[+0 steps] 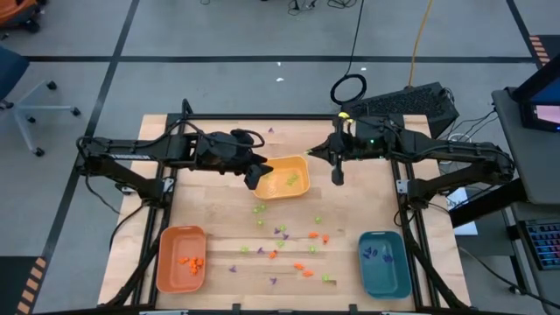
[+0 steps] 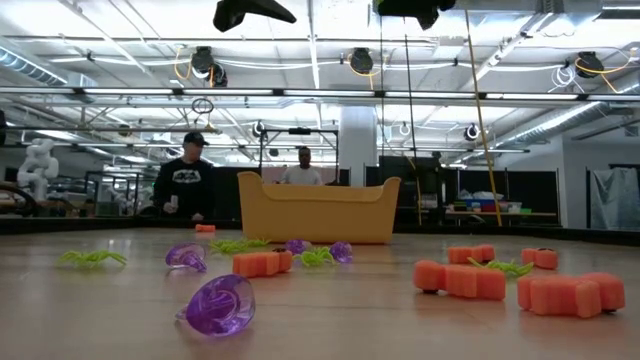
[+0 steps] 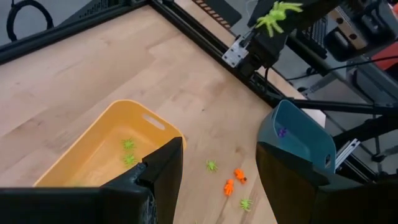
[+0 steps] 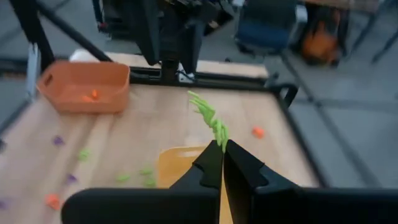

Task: Sort Halloween decoration
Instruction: Put the green spider toy into the yellow bin

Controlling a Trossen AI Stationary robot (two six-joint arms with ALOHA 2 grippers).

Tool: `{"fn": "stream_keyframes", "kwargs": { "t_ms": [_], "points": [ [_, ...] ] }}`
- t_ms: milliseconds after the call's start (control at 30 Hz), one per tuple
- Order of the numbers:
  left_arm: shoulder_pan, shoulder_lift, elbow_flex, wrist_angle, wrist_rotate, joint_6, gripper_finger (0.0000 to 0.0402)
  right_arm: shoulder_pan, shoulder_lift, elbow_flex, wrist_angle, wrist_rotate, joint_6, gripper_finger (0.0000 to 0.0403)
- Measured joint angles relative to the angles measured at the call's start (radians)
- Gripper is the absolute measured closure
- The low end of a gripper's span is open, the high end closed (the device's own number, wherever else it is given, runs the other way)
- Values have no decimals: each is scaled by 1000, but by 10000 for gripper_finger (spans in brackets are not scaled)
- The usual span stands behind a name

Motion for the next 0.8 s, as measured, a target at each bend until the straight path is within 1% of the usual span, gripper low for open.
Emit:
{"fn": "stream_keyframes", "kwargs": {
  "t_ms": [100, 200, 433, 500, 600, 800],
  "points": [
    [0, 0, 0, 0, 0, 0, 194, 0, 0, 0, 23, 0, -133, 403],
    [0, 0, 0, -1, 0, 0, 194, 0, 0, 0, 57, -1, -199, 403],
    [0, 0, 0, -1, 0, 3, 194, 0, 0, 0, 123, -6, -272, 403],
    [0, 0, 0, -1, 0, 7, 194, 0, -1, 0, 131, -27, -300, 403],
    [0, 0, 0, -2, 0, 8, 194, 0, 0, 0, 133, -31, -349, 403],
    [0, 0, 0, -2, 0, 8, 194, 0, 0, 0, 133, -31, -351, 403]
  ]
}}
